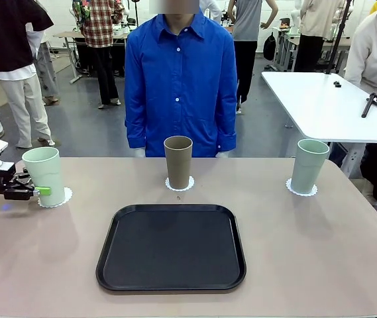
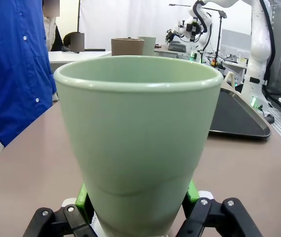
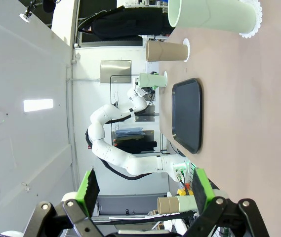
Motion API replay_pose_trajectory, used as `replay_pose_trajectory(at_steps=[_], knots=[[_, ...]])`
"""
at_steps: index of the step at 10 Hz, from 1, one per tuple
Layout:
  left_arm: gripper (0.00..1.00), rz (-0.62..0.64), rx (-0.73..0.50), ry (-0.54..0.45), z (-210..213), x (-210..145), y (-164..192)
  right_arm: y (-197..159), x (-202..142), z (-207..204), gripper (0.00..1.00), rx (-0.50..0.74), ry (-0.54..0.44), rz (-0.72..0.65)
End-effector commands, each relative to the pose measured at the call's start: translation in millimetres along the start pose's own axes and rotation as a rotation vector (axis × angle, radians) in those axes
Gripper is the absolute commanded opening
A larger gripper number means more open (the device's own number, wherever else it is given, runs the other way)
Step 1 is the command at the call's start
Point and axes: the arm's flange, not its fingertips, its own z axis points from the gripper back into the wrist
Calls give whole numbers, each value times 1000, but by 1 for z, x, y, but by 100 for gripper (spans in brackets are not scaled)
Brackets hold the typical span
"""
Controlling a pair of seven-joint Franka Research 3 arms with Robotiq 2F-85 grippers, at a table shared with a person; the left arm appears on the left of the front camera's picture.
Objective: Place coasters on the table and set cups on them.
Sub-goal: Take one Reusable plastic cup from the Flat Tray and place it on a coaster set by the human.
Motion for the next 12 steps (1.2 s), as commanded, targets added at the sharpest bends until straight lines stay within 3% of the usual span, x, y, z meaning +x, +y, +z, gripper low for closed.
replay_pose_trajectory(at_steps=[1, 12], knots=[[84, -34, 27, -32, -3, 2, 3, 1, 0, 0, 100, -4, -2, 6], [84, 7, 7, -25, -4, -4, 1, 1, 0, 0, 100, -4, -2, 6]])
